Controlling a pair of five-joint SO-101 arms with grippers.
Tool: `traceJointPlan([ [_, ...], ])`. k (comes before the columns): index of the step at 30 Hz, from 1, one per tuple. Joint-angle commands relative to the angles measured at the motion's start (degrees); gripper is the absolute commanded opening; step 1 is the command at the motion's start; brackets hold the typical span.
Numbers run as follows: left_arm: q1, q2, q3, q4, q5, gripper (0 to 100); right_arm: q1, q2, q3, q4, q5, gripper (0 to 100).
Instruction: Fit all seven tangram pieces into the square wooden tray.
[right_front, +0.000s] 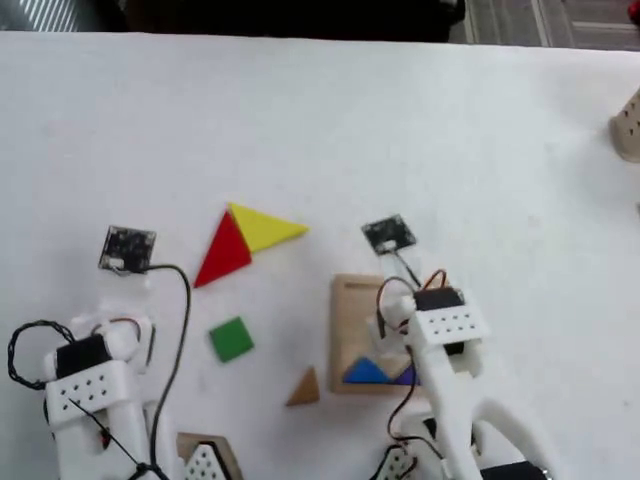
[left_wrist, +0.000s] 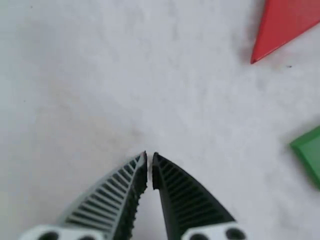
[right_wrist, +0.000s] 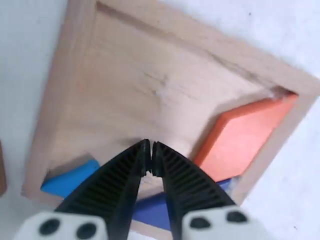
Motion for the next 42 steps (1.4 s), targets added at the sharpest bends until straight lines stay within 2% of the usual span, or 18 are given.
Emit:
traceJointPlan([
  [1, -0.4, -0.8, -0.2, -1.2, -0.6, 4, 0.8, -1.2, -2.5, -3.1, -4.2, 2.0],
  [6, -0.4, -0.8, -0.2, -1.2, -0.6, 4, -5.1, -0.7, -2.2, -4.3, -8.3, 2.1],
  [12, -0.4, -0.8, -0.2, -1.1, -0.6, 4, -12.4, -0.7, -0.7, -3.2, -7.9, 2.0],
  [16, -0.4, -0.8, -0.2, -1.1, -0.6, 4, -13.0, -0.7, 0.7, -0.5, -1.4, 1.9],
  [21, -0.4, -0.8, -0.2, -1.1, -0.6, 4, -11.2, -0.7, 1.3, 1.9, 4.6, 1.8],
  [27, -0.4, -0.8, -0.2, -1.2, -0.6, 4, -10.9, -1.2, 1.0, 2.0, 4.2, 1.8],
  [32, -0.4, -0.8, -0.2, -1.2, -0.6, 4, -7.3, -1.2, -1.5, 1.5, -3.5, 1.8],
  [37, -0.4, -0.8, -0.2, -1.2, -0.6, 4, 0.4, -1.2, -4.3, 1.5, -5.4, 1.8],
  [42, -0.4, -0.8, -0.2, -1.3, -0.6, 4, 4.7, -1.2, -4.2, 1.5, -5.3, 2.1],
])
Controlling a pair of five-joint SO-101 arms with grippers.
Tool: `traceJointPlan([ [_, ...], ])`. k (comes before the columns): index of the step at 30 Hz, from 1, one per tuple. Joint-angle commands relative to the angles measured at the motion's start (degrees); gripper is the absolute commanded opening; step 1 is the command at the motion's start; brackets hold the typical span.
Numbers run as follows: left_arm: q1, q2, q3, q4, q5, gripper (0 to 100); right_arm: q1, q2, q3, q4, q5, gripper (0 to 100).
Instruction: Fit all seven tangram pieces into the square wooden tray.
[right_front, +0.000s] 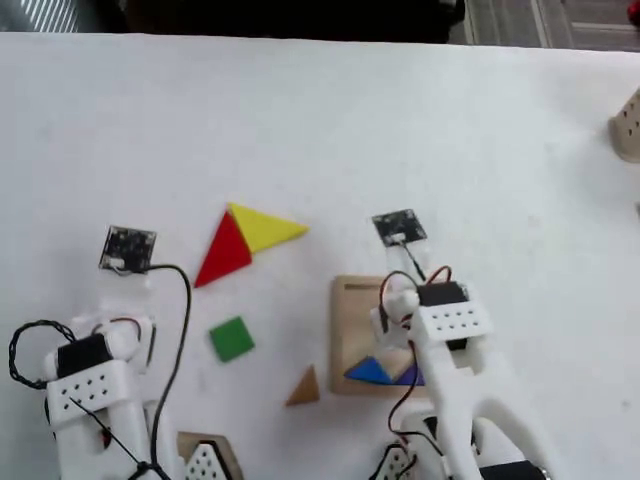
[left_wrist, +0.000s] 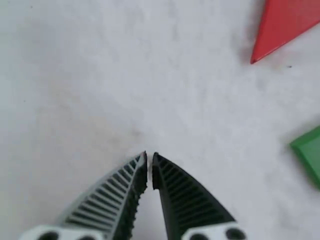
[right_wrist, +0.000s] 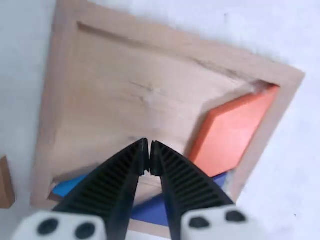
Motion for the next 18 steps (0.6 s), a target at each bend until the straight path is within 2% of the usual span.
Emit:
traceJointPlan([
  [1, -0.3, -0.9, -0.2, -1.3, -0.4, 4, 4.3, -1.2, -2.0, -0.1, -0.4, 2.1],
  [3, 0.6, -0.9, -0.3, -1.3, -0.3, 4, 6.1, -0.9, -1.9, -0.1, -0.3, 2.1],
  [6, 7.2, -0.8, -0.3, -1.1, 0.8, 4, 8.7, -0.7, -1.2, -0.1, 2.8, 2.1],
  [9, 13.2, -0.7, -0.7, -1.0, 7.0, 5, 10.1, -0.7, -0.5, -1.4, 5.4, 2.1],
  [14, 18.0, -0.7, -2.8, 2.0, 17.7, 25, 10.3, -0.7, 0.1, -1.7, 5.7, 2.1],
  [18, 23.3, -0.3, -3.5, 2.6, 22.0, 26, 10.4, -0.7, 0.1, -1.8, 5.7, 2.1],
])
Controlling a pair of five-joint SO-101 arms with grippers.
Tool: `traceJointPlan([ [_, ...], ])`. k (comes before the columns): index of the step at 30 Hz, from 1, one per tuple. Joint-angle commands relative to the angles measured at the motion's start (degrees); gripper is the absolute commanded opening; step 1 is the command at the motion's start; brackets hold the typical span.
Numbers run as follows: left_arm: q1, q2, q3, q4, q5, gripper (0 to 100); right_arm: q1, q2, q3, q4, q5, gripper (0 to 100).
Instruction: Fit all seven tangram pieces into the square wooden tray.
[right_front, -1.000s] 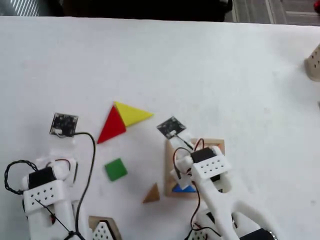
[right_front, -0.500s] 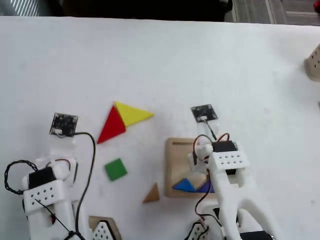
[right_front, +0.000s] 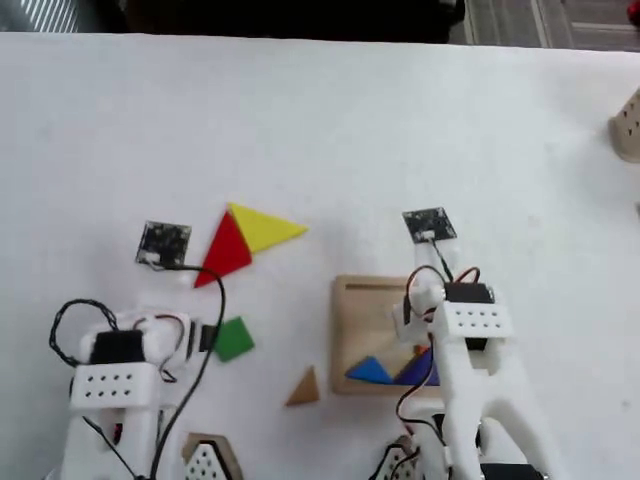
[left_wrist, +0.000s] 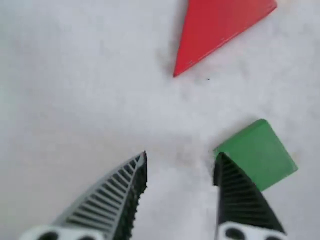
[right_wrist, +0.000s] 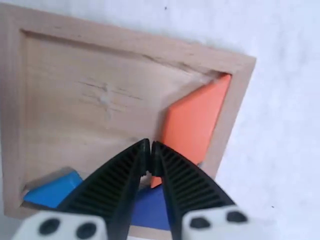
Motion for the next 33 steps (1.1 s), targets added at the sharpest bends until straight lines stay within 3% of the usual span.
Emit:
traceJointPlan([
  [1, 6.7, 0.4, -3.5, 0.7, 4.0, 25, 0.9, -0.7, -0.3, -0.7, 0.8, 2.1],
  [6, 10.7, 10.4, -7.8, 0.9, 7.7, 23, 0.8, -0.7, -0.1, -1.2, 0.8, 2.1],
  [11, 11.0, 26.3, -17.8, 5.0, 15.1, 31, 0.8, -0.7, 0.1, -2.1, 0.8, 2.1],
  [15, 11.4, 35.0, -22.3, 4.4, 15.8, 34, 0.8, -0.7, 0.1, -2.3, 0.9, 2.1],
  [23, 14.3, 36.7, -22.8, 1.5, 23.2, 34, 1.0, -0.7, 0.1, -2.3, 0.9, 2.1],
  [29, 14.3, 36.9, -22.5, 1.4, 24.4, 34, 1.1, -0.7, 0.1, -2.3, 0.9, 2.1],
  [33, 14.4, 36.8, -19.1, -3.0, 24.4, 34, 1.1, -0.7, 0.1, -2.3, 3.1, 1.9],
])
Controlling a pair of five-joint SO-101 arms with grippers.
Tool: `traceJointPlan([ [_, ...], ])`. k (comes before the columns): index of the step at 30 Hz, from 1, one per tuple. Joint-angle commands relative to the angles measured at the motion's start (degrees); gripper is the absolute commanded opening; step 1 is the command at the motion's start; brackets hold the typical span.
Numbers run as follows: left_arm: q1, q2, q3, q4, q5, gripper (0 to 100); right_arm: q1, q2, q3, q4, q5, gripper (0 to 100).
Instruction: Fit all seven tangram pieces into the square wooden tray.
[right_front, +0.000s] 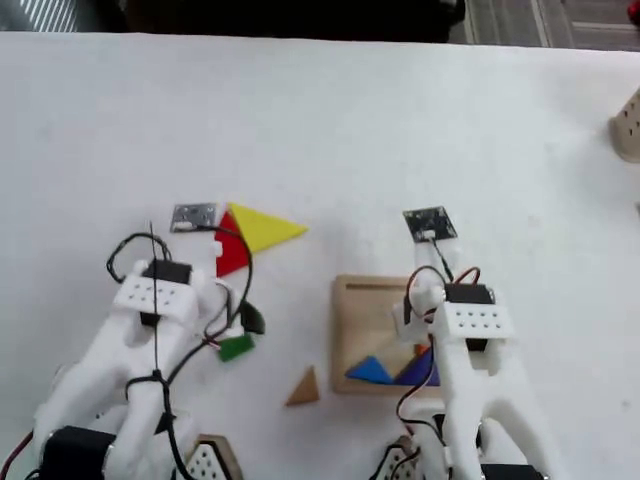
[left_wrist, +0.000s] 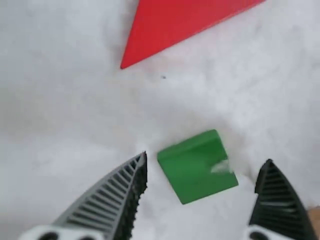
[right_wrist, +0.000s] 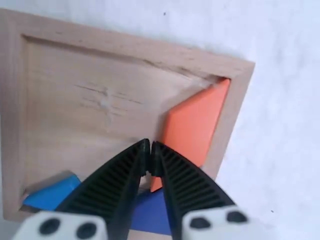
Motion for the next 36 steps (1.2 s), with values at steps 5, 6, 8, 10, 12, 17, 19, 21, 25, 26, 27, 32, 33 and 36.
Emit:
traceJointPlan([
  [5, 0.8, 0.0, 0.8, -3.7, 0.4, 34, 1.0, -0.7, -0.3, -1.0, 5.0, 1.8],
  [6, 0.8, 0.0, 0.8, -3.6, 0.4, 34, 1.0, -0.7, -0.3, -1.0, 5.0, 1.8],
  [8, 0.8, 0.0, 0.7, -3.6, 0.4, 34, 1.0, -0.7, -0.3, -1.0, 5.0, 1.8],
  [10, 0.8, 0.1, 0.6, -3.6, 0.4, 34, 1.0, -0.7, -0.3, -1.0, 5.0, 1.8],
  [12, 1.4, 1.7, -0.3, -3.5, 0.4, 34, 1.0, -0.7, -0.3, -1.0, 5.0, 1.8],
  [17, 2.6, 12.6, -6.5, -0.1, 0.2, 34, 1.0, -0.7, -0.3, -1.0, 5.0, 1.9],
  [19, 2.7, 16.4, -8.7, 1.1, 0.1, 34, 1.0, -0.7, -0.3, -1.0, 5.1, 1.9],
  [21, 2.7, 18.1, -9.8, 1.3, -0.1, 34, 1.0, -0.7, -0.3, -1.0, 5.1, 1.9],
  [25, 2.8, 17.5, -9.8, 1.2, -1.8, 34, 1.0, -0.7, -0.3, -1.1, 5.1, 1.9],
  [26, 2.8, 17.3, -9.8, 1.1, -1.8, 33, 1.0, -0.7, -0.3, -1.1, 5.2, 1.9],
  [27, 2.8, 17.2, -9.8, 1.1, -1.8, 32, 1.0, -0.7, -0.3, -1.1, 5.2, 1.9],
  [32, 4.4, 16.2, -9.8, -0.2, -6.2, 10, 1.0, -0.7, -0.3, -1.1, 5.4, 2.0],
  [33, 5.1, 16.1, -9.8, -0.2, -7.4, 7, 1.0, -0.7, -0.3, -1.1, 5.4, 2.0],
  [36, 6.3, 16.0, -9.8, -0.1, -7.7, 7, 1.0, -0.7, -0.3, -1.1, 5.4, 2.0],
])
